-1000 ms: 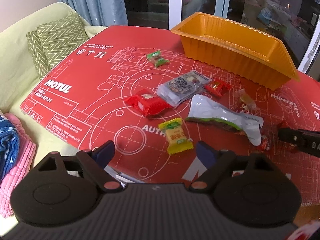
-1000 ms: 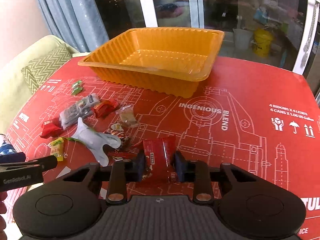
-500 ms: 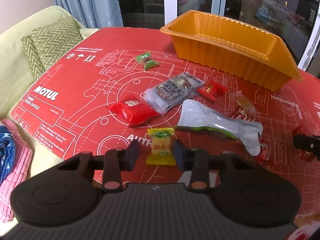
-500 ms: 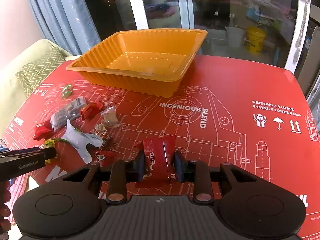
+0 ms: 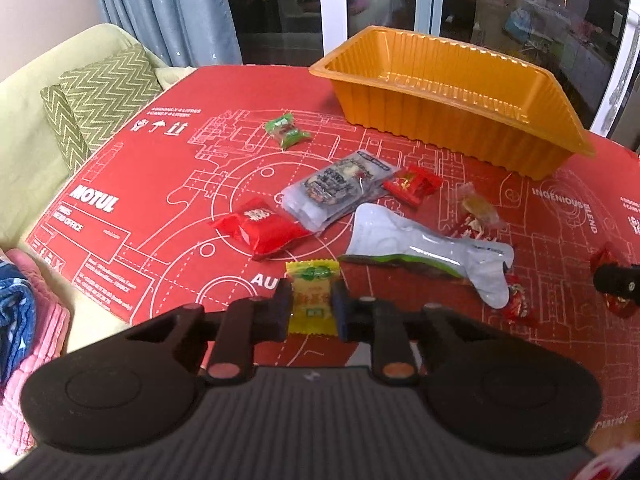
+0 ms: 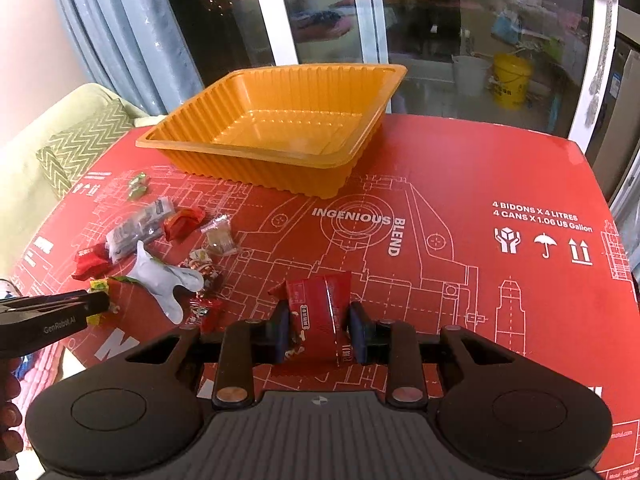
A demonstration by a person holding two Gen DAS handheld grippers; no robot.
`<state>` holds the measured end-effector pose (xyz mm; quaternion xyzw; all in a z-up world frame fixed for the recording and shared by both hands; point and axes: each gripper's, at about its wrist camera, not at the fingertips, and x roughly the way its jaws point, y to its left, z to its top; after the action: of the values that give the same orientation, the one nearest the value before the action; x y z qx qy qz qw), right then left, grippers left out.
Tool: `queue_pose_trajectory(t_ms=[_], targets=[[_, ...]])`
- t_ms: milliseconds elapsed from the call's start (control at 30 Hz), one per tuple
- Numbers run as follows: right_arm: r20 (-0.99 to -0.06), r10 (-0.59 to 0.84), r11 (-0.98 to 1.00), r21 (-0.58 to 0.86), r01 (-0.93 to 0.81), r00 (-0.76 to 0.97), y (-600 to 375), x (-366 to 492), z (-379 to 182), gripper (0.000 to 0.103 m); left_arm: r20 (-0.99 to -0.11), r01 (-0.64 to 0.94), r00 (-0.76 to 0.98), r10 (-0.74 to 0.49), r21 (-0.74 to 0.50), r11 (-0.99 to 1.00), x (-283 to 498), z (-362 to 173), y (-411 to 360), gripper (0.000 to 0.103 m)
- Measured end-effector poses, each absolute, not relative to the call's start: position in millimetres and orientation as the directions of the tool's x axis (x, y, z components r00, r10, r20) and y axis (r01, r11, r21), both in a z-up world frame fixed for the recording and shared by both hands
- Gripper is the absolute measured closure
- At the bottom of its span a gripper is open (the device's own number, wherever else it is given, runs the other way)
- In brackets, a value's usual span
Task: Organize snacks
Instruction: 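Carry the red packet in the right tool while the left tool grasps the yellow candy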
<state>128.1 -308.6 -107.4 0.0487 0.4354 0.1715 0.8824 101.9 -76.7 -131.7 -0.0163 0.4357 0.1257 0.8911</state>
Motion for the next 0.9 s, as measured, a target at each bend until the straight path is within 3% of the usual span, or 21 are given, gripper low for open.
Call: queue_pose_trajectory(t_ms=[500,900], targets=[[-0.685,0.407,0.912,0.265,-0.313,0.604,-299.4,129.2,-68.7,0.072,-0.73,-0.23,0.656,0.191,0.048,0.972,90.0,-83.8,-67.5,0.083],[-0.614,0.407,0.913,0.26,-0.314,0.676,-273.5,173.9,-32.1,0.072,-0.667,-0.075,0.742,0.072,0.025,0.997,162.6,-41.8,-70.5,0.083]])
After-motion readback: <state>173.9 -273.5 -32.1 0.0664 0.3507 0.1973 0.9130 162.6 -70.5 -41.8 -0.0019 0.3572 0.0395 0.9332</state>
